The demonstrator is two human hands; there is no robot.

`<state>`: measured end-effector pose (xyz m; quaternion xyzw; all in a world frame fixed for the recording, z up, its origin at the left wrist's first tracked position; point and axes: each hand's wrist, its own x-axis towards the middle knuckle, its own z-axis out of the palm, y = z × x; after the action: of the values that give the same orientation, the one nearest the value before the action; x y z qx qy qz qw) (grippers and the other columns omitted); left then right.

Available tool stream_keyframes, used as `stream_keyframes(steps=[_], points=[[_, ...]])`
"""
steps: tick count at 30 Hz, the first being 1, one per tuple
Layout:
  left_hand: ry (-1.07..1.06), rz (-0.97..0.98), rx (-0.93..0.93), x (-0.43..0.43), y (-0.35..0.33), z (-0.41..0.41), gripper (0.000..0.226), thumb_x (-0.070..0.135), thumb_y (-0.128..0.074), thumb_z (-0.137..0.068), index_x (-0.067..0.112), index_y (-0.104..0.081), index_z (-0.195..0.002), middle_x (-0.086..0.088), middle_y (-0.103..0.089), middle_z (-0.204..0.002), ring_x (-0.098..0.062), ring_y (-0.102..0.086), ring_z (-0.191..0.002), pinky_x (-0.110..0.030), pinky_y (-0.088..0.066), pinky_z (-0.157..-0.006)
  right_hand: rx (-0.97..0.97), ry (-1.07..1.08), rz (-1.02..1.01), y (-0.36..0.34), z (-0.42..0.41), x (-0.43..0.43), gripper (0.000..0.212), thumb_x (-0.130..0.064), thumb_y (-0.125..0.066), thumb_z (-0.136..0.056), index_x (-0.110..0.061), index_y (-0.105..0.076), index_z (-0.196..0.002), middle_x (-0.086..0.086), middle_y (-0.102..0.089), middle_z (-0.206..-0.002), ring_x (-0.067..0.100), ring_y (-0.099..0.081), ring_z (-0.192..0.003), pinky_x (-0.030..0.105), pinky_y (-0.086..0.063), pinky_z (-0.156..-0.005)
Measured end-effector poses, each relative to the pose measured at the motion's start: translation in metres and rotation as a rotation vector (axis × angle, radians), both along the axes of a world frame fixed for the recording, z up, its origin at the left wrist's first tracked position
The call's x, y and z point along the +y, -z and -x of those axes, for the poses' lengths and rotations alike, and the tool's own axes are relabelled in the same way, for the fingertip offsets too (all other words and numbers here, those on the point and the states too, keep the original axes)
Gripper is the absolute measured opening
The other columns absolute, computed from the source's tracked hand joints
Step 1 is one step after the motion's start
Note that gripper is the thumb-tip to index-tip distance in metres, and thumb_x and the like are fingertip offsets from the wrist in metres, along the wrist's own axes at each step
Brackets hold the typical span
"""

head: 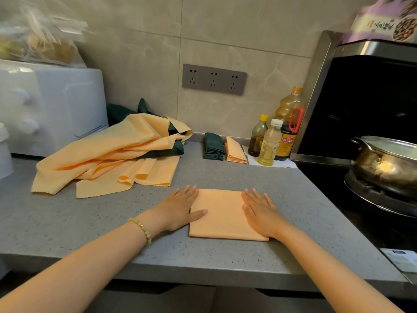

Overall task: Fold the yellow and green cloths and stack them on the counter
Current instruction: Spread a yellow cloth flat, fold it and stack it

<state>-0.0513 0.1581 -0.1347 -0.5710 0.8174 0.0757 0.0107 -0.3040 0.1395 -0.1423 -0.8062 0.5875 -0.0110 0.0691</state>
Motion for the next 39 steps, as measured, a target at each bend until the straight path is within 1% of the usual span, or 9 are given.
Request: stream_keyframes(steps=[5, 8, 11, 15, 20, 25, 29, 34, 39], points=[[0.219, 0.223, 0.05, 0.006, -0.014, 0.004, 0.043, 0.04, -0.045, -0.098, 0.027, -0.046, -0.139, 0.006, -0.047, -0.142, -0.012, -0.039, -0.131, -0.027, -0.027, -0.11, -0.164, -0.17, 0.285, -0.012, -0.001, 0.019, 0.035, -0.031, -0.036, -0.099, -0.027, -0.058, -0.127, -0.008, -0.05, -0.135, 0.015, -0.038, -0.126, 0.029, -0.021, -0.111], [0.258, 0.269, 0.047, 0.014, -0.02, 0.007, 0.032, 0.037, -0.05, -0.097, 0.032, -0.058, -0.127, 0.013, -0.06, -0.128, -0.009, -0.053, -0.114, -0.024, -0.035, -0.101, -0.117, -0.225, 0.287, -0.017, 0.004, 0.031, 0.03, -0.028, -0.04, -0.1, -0.03, -0.063, -0.119, -0.013, -0.057, -0.123, 0.013, -0.046, -0.114, 0.02, -0.025, -0.098], [0.214, 0.271, 0.042, 0.027, -0.021, 0.005, 0.045, 0.052, -0.042, -0.096, 0.033, -0.052, -0.135, 0.013, -0.059, -0.129, -0.008, -0.052, -0.107, -0.018, -0.032, -0.089, -0.091, -0.232, 0.262, -0.018, 0.015, 0.037, 0.034, -0.044, -0.04, -0.097, -0.036, -0.057, -0.125, -0.02, -0.054, -0.129, -0.002, -0.045, -0.119, 0.029, -0.017, -0.115], [0.19, 0.149, -0.005, 0.047, -0.017, -0.004, 0.078, 0.075, -0.034, -0.082, 0.032, -0.032, -0.148, 0.012, -0.034, -0.151, -0.015, -0.031, -0.138, -0.028, -0.018, -0.114, 0.056, -0.26, 0.163, -0.019, 0.026, 0.052, 0.067, -0.073, -0.028, -0.083, -0.042, -0.03, -0.142, -0.032, -0.021, -0.14, -0.011, -0.011, -0.132, 0.019, 0.012, -0.111], [0.25, 0.197, 0.057, 0.044, -0.007, -0.013, 0.069, 0.06, -0.043, -0.089, 0.029, -0.029, -0.149, 0.009, -0.033, -0.153, -0.01, -0.029, -0.14, -0.02, -0.001, -0.114, 0.001, -0.276, 0.149, -0.011, 0.037, 0.054, 0.068, -0.072, -0.035, -0.082, -0.044, -0.023, -0.143, -0.027, -0.021, -0.148, 0.0, -0.011, -0.139, 0.017, 0.004, -0.111], [0.164, 0.203, 0.151, 0.034, -0.007, -0.015, 0.048, 0.035, -0.054, -0.092, 0.038, -0.044, -0.139, 0.013, -0.05, -0.14, -0.011, -0.041, -0.129, -0.022, -0.027, -0.108, -0.268, -0.154, 0.109, -0.003, 0.039, 0.044, 0.043, -0.034, -0.058, -0.089, -0.045, -0.045, -0.128, -0.028, -0.041, -0.132, -0.002, -0.027, -0.129, 0.029, -0.024, -0.113], [0.044, 0.188, 0.528, 0.024, -0.004, -0.014, 0.024, 0.027, -0.062, -0.091, 0.032, -0.065, -0.115, 0.011, -0.069, -0.109, 0.002, -0.059, -0.093, -0.019, -0.046, -0.087, -0.679, -0.011, 0.056, -0.007, 0.029, 0.038, 0.014, -0.033, -0.062, -0.088, -0.044, -0.063, -0.097, -0.022, -0.067, -0.099, -0.007, -0.06, -0.093, 0.017, -0.046, -0.084], [-0.217, 0.168, 0.773, 0.011, -0.001, -0.002, 0.042, 0.038, -0.068, -0.084, 0.023, -0.058, -0.122, 0.008, -0.068, -0.066, 0.003, -0.061, -0.063, -0.018, -0.046, -0.068, -0.848, 0.225, 0.106, -0.006, 0.018, 0.026, 0.021, -0.037, -0.066, -0.085, -0.021, -0.073, -0.074, -0.004, -0.07, -0.07, 0.01, -0.061, -0.066, 0.02, -0.044, -0.065], [-0.37, 0.081, 0.752, -0.006, -0.003, 0.005, 0.07, 0.033, -0.075, -0.08, 0.016, -0.041, -0.139, 0.005, -0.069, -0.076, -0.003, -0.061, -0.076, -0.025, -0.044, -0.085, -0.894, 0.409, 0.157, -0.007, 0.006, 0.015, 0.025, -0.032, -0.073, -0.08, -0.013, -0.07, -0.064, -0.001, -0.066, -0.064, 0.007, -0.056, -0.061, 0.022, -0.041, -0.059]])
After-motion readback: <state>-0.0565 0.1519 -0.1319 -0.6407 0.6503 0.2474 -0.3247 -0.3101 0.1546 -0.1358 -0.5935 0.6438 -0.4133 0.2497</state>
